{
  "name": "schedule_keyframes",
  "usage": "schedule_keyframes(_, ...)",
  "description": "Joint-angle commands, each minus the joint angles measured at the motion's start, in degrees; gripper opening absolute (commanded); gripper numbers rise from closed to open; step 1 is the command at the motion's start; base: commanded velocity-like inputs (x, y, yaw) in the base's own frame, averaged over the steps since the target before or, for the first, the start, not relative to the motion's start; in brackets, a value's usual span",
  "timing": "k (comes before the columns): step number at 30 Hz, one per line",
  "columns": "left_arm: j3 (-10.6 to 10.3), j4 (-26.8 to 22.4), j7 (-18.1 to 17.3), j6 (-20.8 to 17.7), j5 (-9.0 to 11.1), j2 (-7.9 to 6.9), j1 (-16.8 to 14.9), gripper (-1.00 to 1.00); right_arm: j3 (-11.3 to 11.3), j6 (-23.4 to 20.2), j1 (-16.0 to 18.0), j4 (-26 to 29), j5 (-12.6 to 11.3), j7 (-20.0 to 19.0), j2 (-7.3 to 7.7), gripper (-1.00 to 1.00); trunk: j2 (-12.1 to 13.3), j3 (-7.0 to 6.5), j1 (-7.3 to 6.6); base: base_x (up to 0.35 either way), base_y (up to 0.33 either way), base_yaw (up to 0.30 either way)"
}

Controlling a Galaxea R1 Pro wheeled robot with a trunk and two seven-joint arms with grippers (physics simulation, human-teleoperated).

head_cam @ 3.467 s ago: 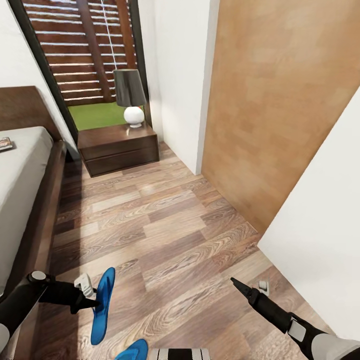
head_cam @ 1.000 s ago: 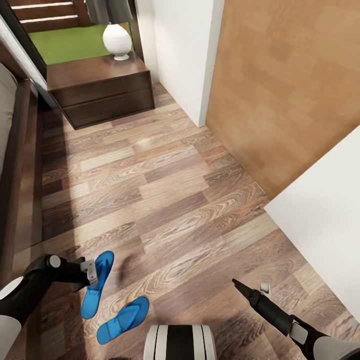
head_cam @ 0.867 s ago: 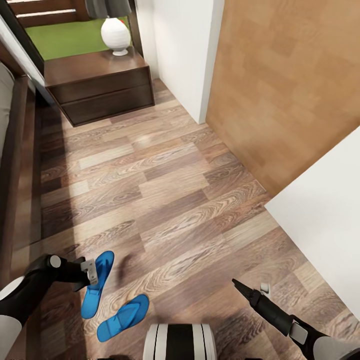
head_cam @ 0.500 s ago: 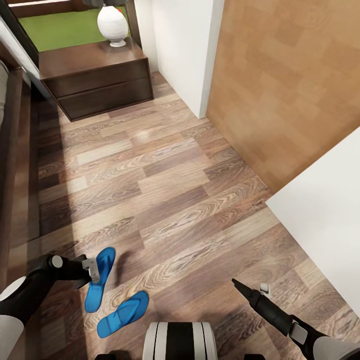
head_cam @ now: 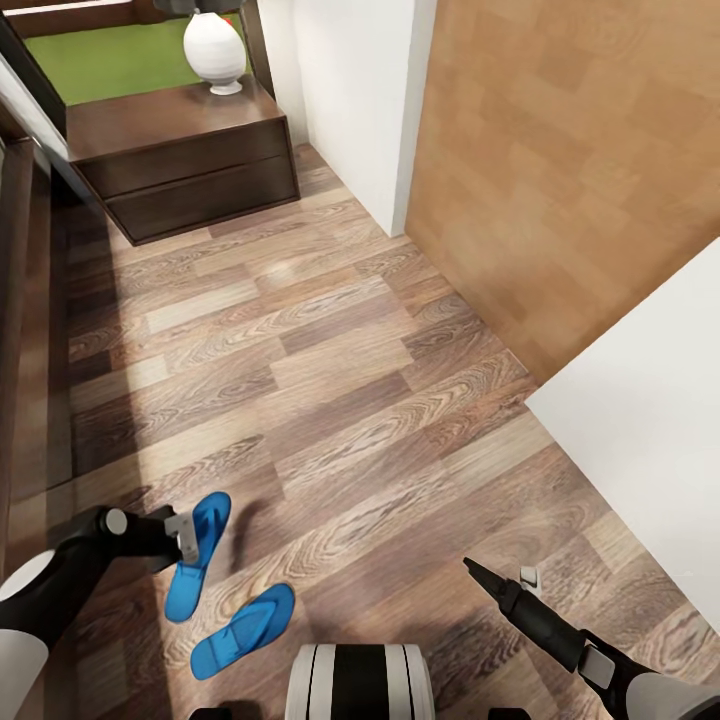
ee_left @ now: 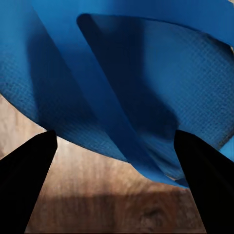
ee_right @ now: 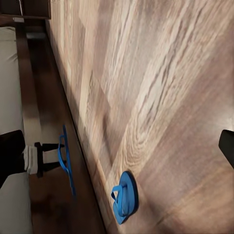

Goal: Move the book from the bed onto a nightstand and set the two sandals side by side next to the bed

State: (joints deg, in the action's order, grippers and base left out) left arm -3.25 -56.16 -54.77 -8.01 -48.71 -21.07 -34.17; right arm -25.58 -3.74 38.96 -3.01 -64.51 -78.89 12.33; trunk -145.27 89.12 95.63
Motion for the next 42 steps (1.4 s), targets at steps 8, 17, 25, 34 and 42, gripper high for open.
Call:
schedule_keyframes(8,-0.3,-0.8,-0.2,-0.4,-4.8,0.27,0.0,-1.00,-0.4,-0.4,0.1,-0.2,-0.5,-0.3,0.02,1.00,0.0,0.03,-0.01,0.000,0.000,-0.001)
schedule_keyframes(17,-7.6,-0.7,1.4,-0.5,-6.1,0.33,0.0,-1.00,-0.4,-0.4,0.1,-0.2,-0.5,-0.3,0.06,1.00,0.0,0.03,-0.01,0.000,0.000,0.000)
schedule_keyframes(25,-10.0,-0.4,7.4,-0.6,-6.0,0.30,0.0,-1.00,-0.4,-0.5,0.1,-0.2,-0.5,-0.3,0.14,1.00,0.0,0.03,-0.01,0.000,0.000,0.000)
schedule_keyframes(34,-11.2,-0.3,8.2,-0.7,-10.5,1.86,0.0,-1.00,-0.3,-0.5,0.1,-0.2,-0.5,-0.3,0.15,1.00,0.0,0.03,-0.01,0.000,0.000,0.000)
schedule_keyframes(42,-13.5,-0.4,8.2,-0.8,-12.9,2.33,0.0,-1.00,-0.3,-0.5,0.1,-0.2,-0.6,-0.3,0.23,1.00,0.0,0.03,-0.01,0.000,0.000,0.000)
